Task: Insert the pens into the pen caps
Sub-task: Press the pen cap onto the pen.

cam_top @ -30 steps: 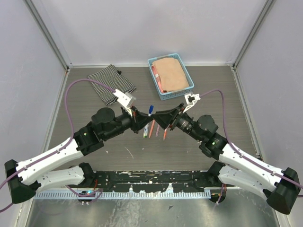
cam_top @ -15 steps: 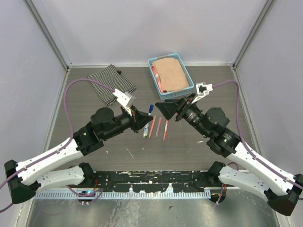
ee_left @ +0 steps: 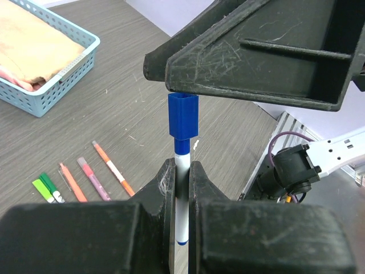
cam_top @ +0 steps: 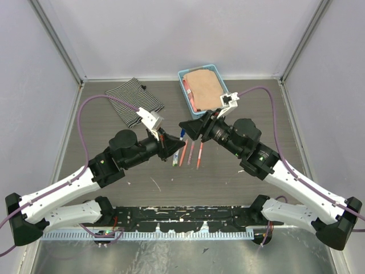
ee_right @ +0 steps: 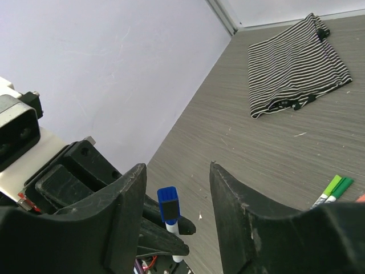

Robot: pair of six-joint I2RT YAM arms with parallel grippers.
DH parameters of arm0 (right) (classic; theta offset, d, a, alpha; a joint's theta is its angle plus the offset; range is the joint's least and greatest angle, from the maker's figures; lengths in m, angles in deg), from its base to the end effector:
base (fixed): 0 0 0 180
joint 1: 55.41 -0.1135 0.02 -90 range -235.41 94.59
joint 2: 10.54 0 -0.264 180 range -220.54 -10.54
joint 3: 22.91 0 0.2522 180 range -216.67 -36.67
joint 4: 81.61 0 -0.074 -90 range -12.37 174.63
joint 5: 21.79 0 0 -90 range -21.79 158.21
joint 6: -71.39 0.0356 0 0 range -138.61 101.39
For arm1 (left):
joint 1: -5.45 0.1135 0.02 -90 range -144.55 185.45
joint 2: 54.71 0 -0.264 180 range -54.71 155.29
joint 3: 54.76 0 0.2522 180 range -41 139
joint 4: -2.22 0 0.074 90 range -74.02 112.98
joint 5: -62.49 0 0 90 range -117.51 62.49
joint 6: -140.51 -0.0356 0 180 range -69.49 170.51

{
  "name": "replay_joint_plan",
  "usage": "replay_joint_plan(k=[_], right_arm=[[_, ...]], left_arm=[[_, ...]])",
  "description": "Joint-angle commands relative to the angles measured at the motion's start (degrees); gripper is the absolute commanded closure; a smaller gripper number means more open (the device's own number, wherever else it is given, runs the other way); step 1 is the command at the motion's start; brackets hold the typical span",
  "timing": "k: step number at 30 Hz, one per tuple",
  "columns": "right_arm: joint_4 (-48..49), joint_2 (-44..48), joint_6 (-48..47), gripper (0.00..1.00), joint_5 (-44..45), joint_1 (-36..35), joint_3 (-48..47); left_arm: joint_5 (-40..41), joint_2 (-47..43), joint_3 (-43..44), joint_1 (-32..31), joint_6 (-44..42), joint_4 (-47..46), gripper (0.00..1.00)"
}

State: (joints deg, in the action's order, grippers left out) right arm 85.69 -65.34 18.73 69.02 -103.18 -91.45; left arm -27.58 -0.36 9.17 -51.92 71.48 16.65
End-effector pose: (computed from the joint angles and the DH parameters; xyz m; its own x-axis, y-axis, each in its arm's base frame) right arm 0.1498 0.1643 0.3911 -0.4336 0.4247 -0.7948 -0.5885 0.5345 0.6066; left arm 0.1208 -0.1887 0.3607 -0.3442 -0.1261 -0.9304 0.7707 0.5280 -0.3567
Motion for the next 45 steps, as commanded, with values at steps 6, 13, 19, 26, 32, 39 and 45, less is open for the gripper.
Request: replay_joint_plan(k=[6, 13, 19, 26, 32, 39, 45], right_arm=[[3.11, -0.44, 0.51, 0.55, -3.31, -0.13, -2.20], [3.74, -1.13, 0.89, 0.66, -4.78, -0.13, -1.72], [3.19, -1.22, 0.18, 0.85, -5.56, -0.14, -1.26], [0.85, -0.35, -1.89, 0.99, -4.35, -0.21, 1.63], [0.65, 0.05, -4.07, 0.99, -4.39, -2.80, 3.41], [-3.29, 1.53, -6.90, 0.99, 2.21, -8.77, 6.00], [-4.58, 1.65, -6.52, 0.99, 7.28, -13.73, 8.75]], left_arm=[[-0.68, -0.26, 2.00, 0.15, -1.11, -2.34, 1.00], [-0.55, -0.15, 2.17, 0.17, -1.11, -2.34, 1.00], [-0.17, -0.09, 2.42, 0.18, -0.99, -2.42, 1.00], [1.75, 0.08, 4.84, 0.17, -1.40, -2.51, 1.00], [1.08, 1.13, 6.49, 0.16, -2.01, -3.38, 1.00], [-0.40, 1.04, 7.04, 0.21, -2.25, -7.51, 1.00], [-0.98, 1.35, 8.03, 0.19, -2.49, -9.34, 1.00]])
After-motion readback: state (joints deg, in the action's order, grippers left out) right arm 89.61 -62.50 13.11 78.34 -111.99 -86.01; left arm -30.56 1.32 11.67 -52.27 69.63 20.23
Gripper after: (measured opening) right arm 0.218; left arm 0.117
